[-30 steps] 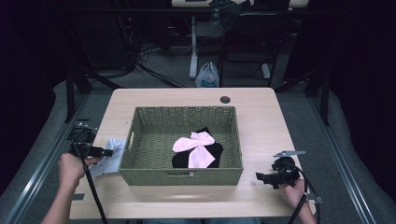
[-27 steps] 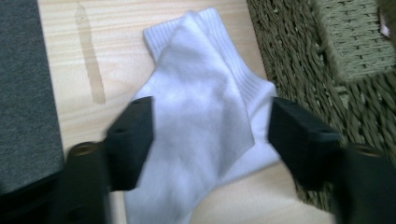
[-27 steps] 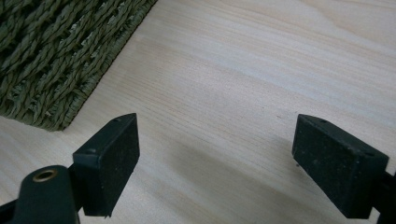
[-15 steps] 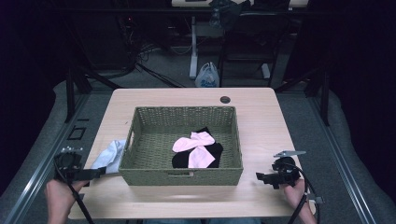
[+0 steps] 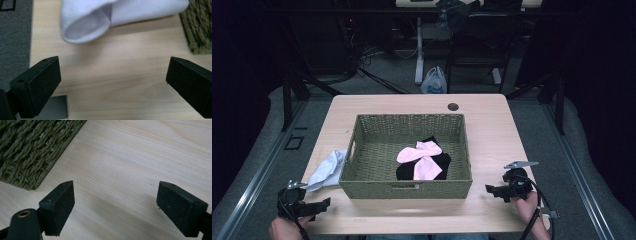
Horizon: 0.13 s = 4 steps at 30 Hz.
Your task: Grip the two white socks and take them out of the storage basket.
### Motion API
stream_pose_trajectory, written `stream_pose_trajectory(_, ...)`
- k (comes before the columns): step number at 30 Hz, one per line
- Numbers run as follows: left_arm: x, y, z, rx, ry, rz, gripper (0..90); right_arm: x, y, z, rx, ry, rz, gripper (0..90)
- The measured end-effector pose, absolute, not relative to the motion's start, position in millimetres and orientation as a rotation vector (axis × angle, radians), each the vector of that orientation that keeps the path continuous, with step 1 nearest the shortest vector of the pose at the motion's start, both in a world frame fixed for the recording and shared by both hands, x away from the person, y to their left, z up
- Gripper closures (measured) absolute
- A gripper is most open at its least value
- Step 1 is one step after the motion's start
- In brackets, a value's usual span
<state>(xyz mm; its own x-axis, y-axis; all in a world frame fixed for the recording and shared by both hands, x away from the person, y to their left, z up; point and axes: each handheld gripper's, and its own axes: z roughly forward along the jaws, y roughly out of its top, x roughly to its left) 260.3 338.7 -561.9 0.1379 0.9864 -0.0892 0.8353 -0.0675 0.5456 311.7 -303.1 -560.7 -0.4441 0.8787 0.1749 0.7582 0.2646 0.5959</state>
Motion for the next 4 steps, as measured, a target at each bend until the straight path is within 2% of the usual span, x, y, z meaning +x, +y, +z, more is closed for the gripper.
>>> stream_pose_trajectory(4, 259.4, 342.7, -565.4, 1.908, 1.729, 0.430, 0.0, 311.0, -305.7, -559.8, 1.543, 2.322, 0.938, 14.7)
